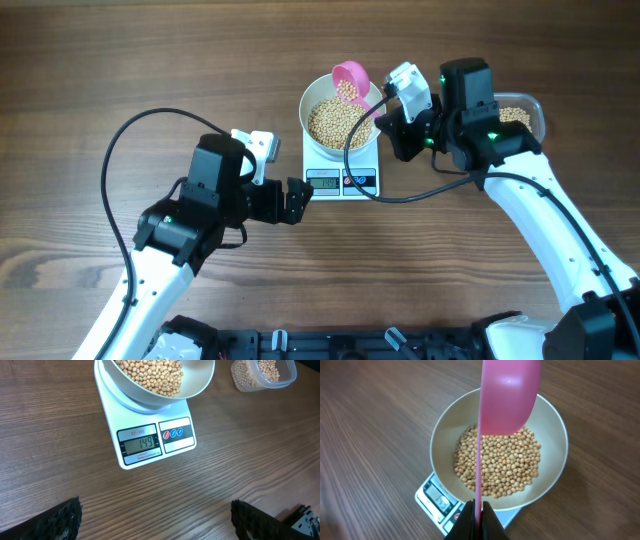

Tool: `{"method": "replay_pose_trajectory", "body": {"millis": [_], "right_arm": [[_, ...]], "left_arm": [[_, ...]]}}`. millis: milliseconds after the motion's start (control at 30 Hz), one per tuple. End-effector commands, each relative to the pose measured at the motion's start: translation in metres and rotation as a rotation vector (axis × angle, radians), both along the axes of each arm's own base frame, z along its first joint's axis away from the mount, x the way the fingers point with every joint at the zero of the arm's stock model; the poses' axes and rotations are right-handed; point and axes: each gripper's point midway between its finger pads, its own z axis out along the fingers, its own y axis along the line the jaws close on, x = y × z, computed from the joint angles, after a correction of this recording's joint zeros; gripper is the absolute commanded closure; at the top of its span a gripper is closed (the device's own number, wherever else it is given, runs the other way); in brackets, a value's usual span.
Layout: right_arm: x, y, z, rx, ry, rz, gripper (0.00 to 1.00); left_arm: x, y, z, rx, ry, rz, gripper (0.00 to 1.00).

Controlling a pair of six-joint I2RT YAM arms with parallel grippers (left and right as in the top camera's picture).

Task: Scoop item into bowl and weigh 150g on scale
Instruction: 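Hold the pink scoop still above the bowl as the scale reads 150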

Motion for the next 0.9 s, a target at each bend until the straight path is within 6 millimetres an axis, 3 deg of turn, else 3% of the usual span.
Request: {"method": "replay_pose_trajectory", "body": {"millis": [0, 500, 667, 867], "right_arm": [[0.0030, 0.0076, 0.0086, 0.042, 0.002, 0.010, 0.96], [0.0066, 0.0086, 0.0122, 0.044, -0.026, 0.016, 0.96], [0.0058, 0.0075, 0.0103, -0.061, -0.149, 0.151, 0.96], [0.0083, 0.0033, 0.0082, -0.074, -0.138, 0.118, 0.96]], "left_arm": [[-0.0012, -0.0015, -0.0010, 0.005, -0.006, -0.019, 0.00], [-0.0012, -0.0015, -0.0010, 0.005, -0.006, -0.019, 0.00], [-0.0012, -0.0015, -0.0010, 0.005, -0.006, -0.019, 0.00], [-0.0012, -0.0014, -0.0010, 0.005, -0.006, -0.018, 0.00]]}}
